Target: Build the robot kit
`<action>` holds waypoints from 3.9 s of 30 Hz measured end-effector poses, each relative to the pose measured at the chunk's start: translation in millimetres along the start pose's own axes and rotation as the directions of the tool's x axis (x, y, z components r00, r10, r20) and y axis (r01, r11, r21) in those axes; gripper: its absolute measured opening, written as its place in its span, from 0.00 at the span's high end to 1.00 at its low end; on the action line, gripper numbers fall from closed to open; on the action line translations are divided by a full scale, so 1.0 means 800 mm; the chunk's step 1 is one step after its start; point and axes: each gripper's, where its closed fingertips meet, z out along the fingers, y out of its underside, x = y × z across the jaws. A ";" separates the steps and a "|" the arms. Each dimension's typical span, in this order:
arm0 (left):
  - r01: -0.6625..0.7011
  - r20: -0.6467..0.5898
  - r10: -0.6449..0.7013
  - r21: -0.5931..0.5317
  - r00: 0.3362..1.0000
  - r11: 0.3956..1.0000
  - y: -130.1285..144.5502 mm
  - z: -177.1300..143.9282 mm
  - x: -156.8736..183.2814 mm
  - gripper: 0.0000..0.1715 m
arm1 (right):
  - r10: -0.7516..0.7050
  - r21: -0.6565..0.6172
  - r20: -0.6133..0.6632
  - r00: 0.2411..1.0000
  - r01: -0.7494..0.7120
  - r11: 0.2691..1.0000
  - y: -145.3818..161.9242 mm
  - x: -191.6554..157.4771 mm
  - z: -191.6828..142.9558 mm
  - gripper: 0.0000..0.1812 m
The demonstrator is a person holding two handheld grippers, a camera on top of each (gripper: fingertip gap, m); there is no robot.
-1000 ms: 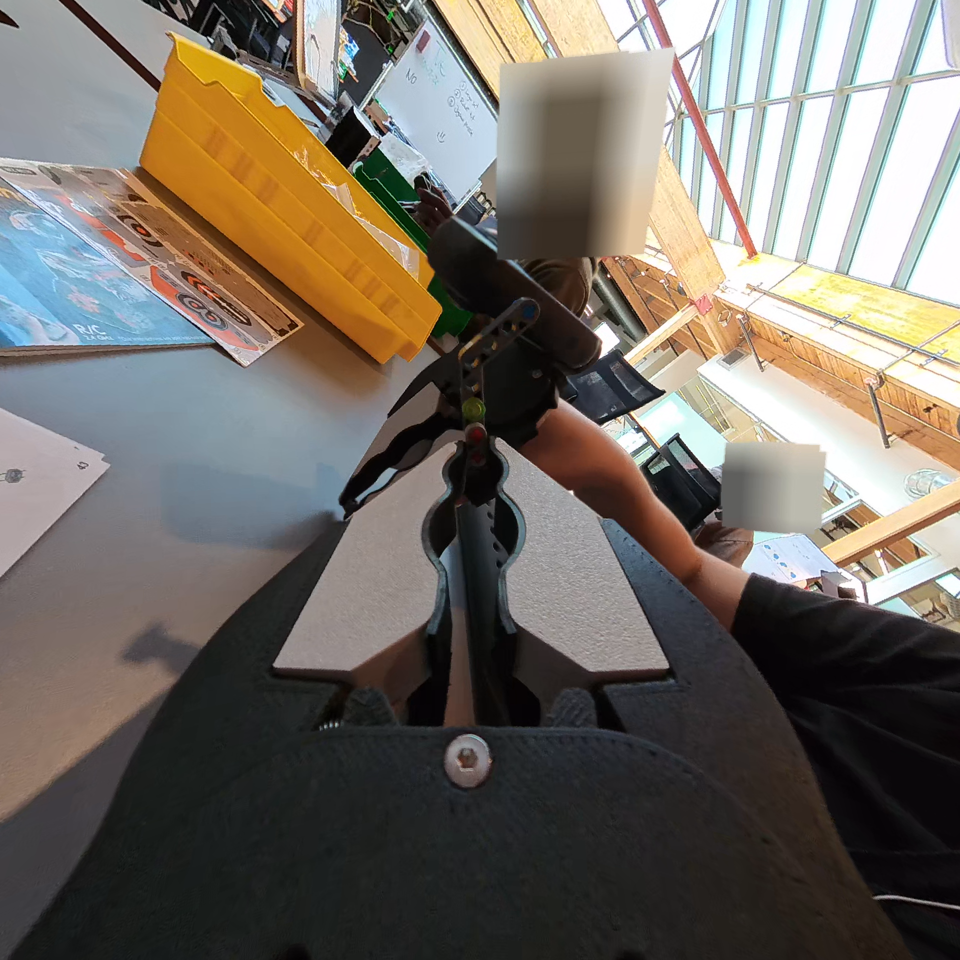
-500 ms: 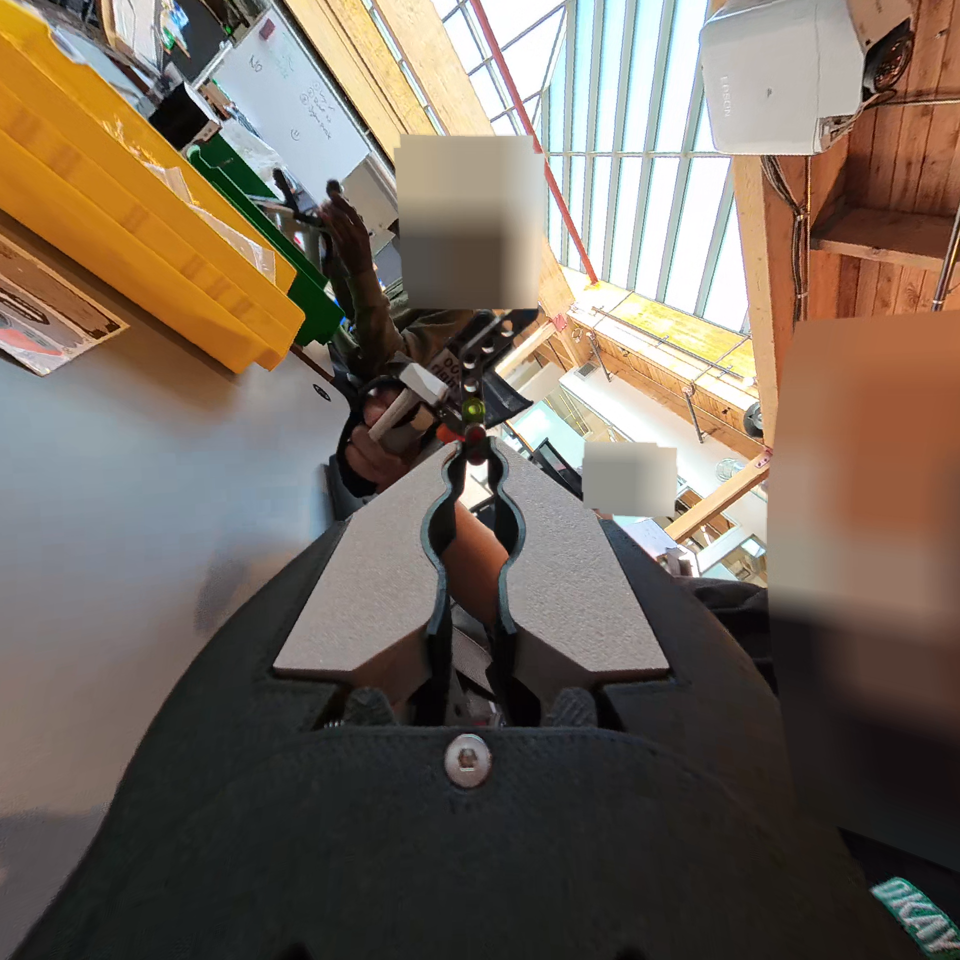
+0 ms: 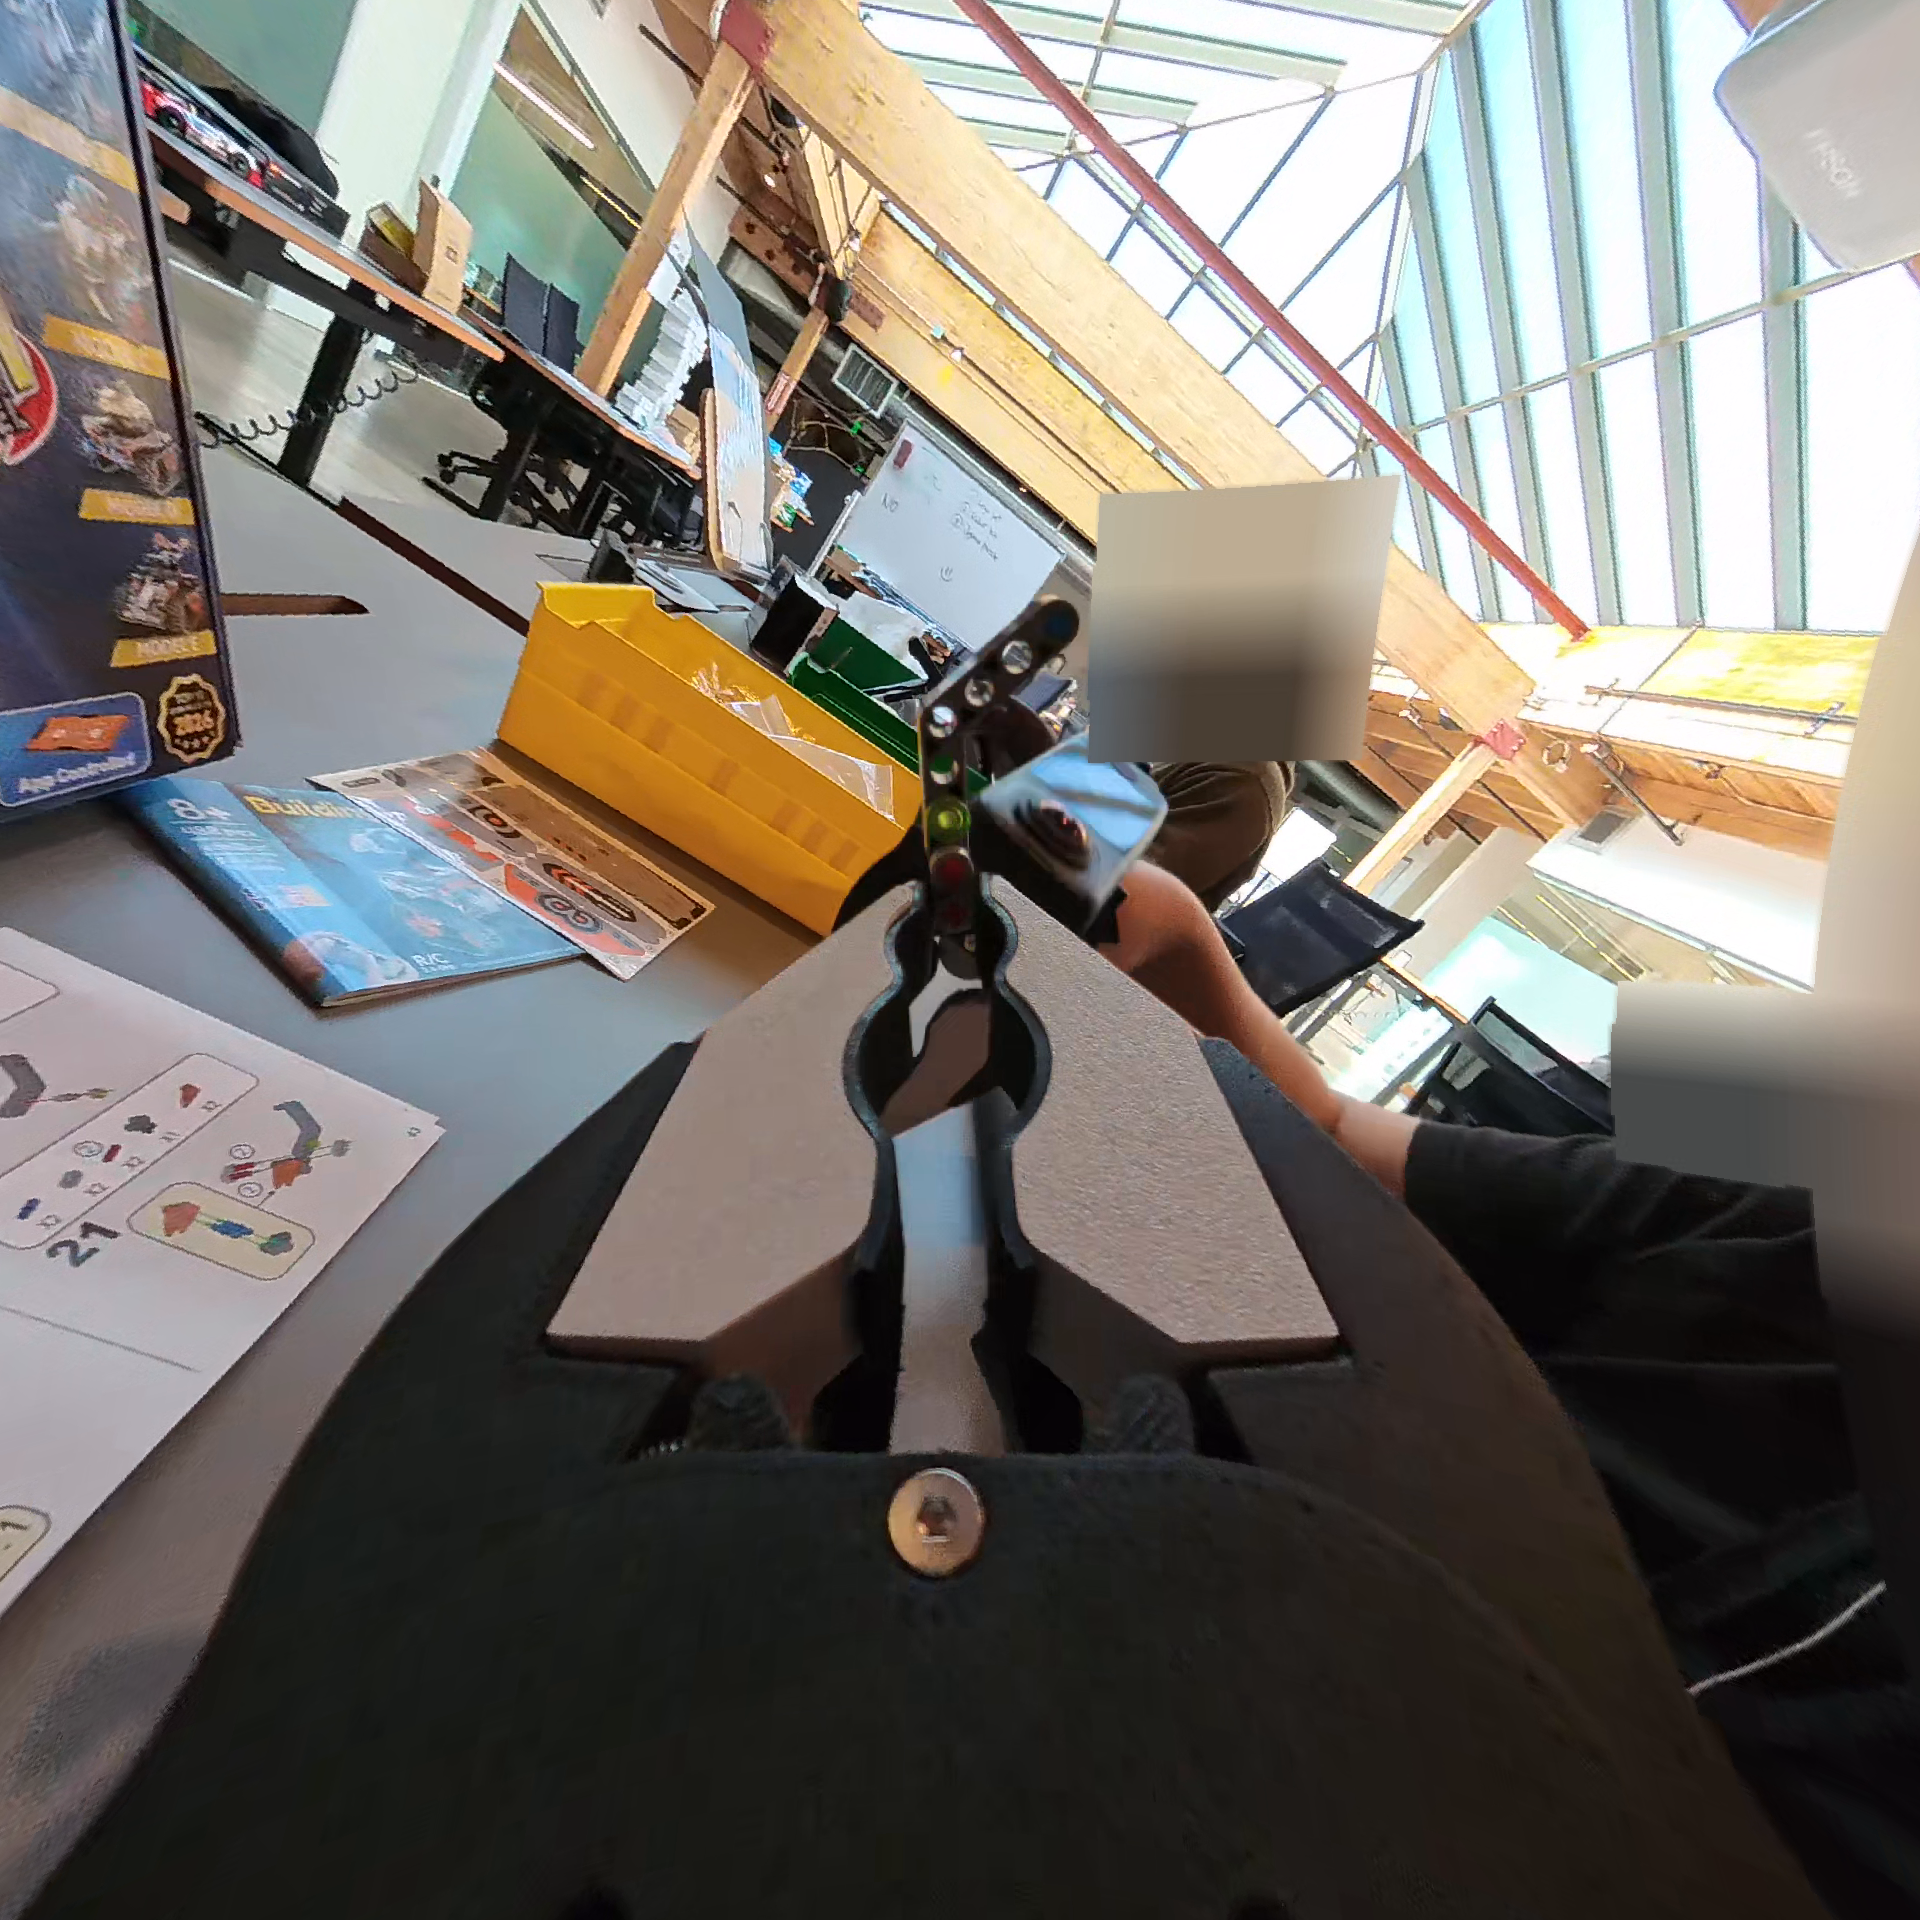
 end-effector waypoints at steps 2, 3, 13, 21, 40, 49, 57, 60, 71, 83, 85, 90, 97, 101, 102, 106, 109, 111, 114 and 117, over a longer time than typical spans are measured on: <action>-0.011 0.020 0.011 -0.001 1.000 1.000 -0.002 -0.004 -0.002 0.97 | -0.072 -0.030 -0.001 0.997 0.072 0.997 -0.006 -0.003 0.012 0.91; -0.016 0.030 0.015 0.006 0.999 1.000 -0.004 -0.007 -0.004 0.97 | -0.082 -0.029 -0.004 0.997 0.082 0.996 -0.008 -0.002 0.017 0.91; 0.014 0.048 -0.014 0.006 0.999 1.000 -0.002 -0.010 -0.016 0.97 | -0.129 0.292 0.106 0.986 0.093 0.952 -0.041 -0.022 0.031 0.83; 0.029 0.038 -0.029 0.007 0.999 1.000 -0.001 -0.008 -0.014 0.97 | 0.260 0.559 0.496 0.828 -0.534 0.634 -0.019 -0.013 0.008 0.82; 0.042 0.054 -0.044 0.033 0.998 0.999 -0.008 -0.014 -0.019 0.97 | -0.089 0.210 -0.685 0.723 0.313 0.926 0.010 0.027 -0.004 0.96; 0.069 0.060 -0.071 0.041 0.996 0.997 -0.007 -0.017 -0.028 0.97 | -0.220 0.089 -0.701 0.679 0.389 0.917 0.017 0.005 0.014 0.92; 0.066 0.049 -0.068 0.041 0.996 0.997 -0.008 -0.015 -0.024 0.97 | 0.228 0.558 -0.195 0.954 -0.083 0.825 0.006 0.008 -0.001 0.78; 0.051 0.048 -0.053 0.056 0.997 0.997 -0.014 -0.019 -0.018 0.97 | 0.280 0.582 -0.068 0.958 -0.190 0.790 0.009 0.016 0.013 0.76; 0.025 0.054 -0.028 0.052 0.998 0.998 -0.028 -0.032 0.010 0.97 | 0.353 0.563 0.104 0.930 -0.347 0.750 0.000 -0.013 0.023 0.80; -0.020 0.041 0.018 0.052 0.999 0.998 -0.035 -0.038 0.031 0.97 | 0.192 0.648 0.177 0.965 -0.261 0.715 0.019 -0.015 0.000 0.77; -0.032 0.043 0.030 0.057 0.999 0.998 -0.038 -0.040 0.033 0.97 | 0.063 0.712 0.148 0.987 -0.150 0.686 0.023 -0.013 -0.010 0.78; -0.025 0.036 0.024 0.017 0.999 1.000 -0.024 -0.030 0.029 0.97 | -0.073 0.726 0.100 0.992 -0.022 0.687 0.039 0.007 -0.002 0.84; 0.000 0.054 0.001 -0.024 0.999 1.000 -0.009 -0.021 0.011 0.97 | -0.242 0.725 0.089 0.966 0.103 0.681 0.024 0.005 0.010 0.90; 0.000 0.070 0.002 -0.039 0.998 0.999 -0.005 -0.020 0.004 0.97 | -0.305 0.716 0.113 0.946 0.135 0.685 0.009 -0.006 0.021 0.90; 0.002 0.073 0.001 -0.043 0.997 0.999 -0.004 -0.019 0.003 0.97 | -0.316 0.715 0.113 0.942 0.144 0.684 0.006 -0.010 0.023 0.89; 0.015 0.080 -0.011 -0.051 0.997 0.999 0.000 -0.019 -0.002 0.97 | -0.313 0.726 0.087 0.946 0.155 0.670 -0.004 -0.015 0.022 0.87; 0.027 0.082 -0.022 -0.058 0.996 0.998 0.002 -0.018 -0.006 0.97 | -0.278 0.744 0.013 0.961 0.176 0.645 -0.008 -0.010 0.017 0.88; 0.033 0.084 -0.028 -0.062 0.996 0.998 0.004 -0.018 -0.008 0.97 | -0.212 0.747 -0.028 0.977 0.162 0.645 -0.007 -0.001 0.013 0.89; 0.038 0.084 -0.033 -0.065 0.996 0.997 0.005 -0.018 -0.009 0.97 | -0.093 0.720 -0.067 0.993 0.112 0.685 0.003 0.009 0.011 0.86; 0.038 0.082 -0.032 -0.066 0.996 0.997 0.005 -0.018 -0.008 0.97 | -0.068 0.716 -0.102 0.993 0.120 0.687 0.005 -0.006 0.008 0.86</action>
